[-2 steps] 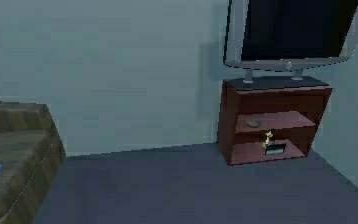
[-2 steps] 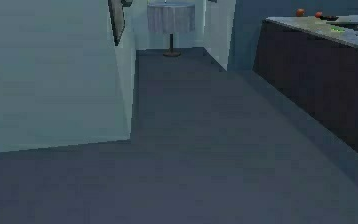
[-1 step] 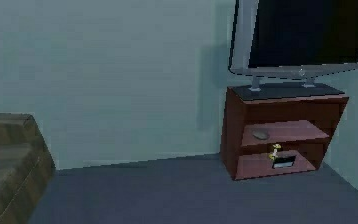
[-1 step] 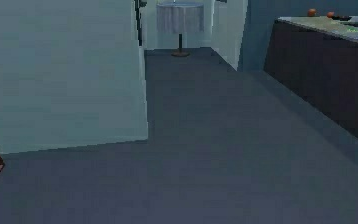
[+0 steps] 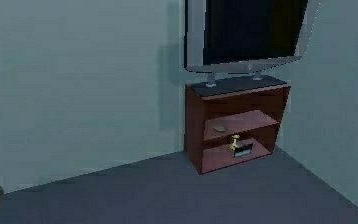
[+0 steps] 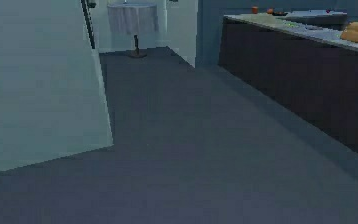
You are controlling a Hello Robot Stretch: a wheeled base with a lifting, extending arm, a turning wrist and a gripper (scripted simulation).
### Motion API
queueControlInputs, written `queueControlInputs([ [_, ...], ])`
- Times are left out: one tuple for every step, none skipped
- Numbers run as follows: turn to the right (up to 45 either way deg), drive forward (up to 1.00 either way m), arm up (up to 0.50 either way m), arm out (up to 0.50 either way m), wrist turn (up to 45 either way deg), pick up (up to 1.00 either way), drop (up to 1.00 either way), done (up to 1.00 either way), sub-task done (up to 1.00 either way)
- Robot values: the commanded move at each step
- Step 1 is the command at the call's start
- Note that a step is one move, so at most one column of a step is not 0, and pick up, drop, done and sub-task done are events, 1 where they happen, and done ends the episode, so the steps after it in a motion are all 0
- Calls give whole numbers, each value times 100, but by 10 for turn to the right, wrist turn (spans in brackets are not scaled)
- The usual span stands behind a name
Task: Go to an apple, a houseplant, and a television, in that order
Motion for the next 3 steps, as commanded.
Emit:
queueControlInputs([
  [0,60,0,0,0,0,0,0,0],
  [210,0,0,0,0,0,0,0,0],
  [0,0,0,0,0,0,0,100,0],
])
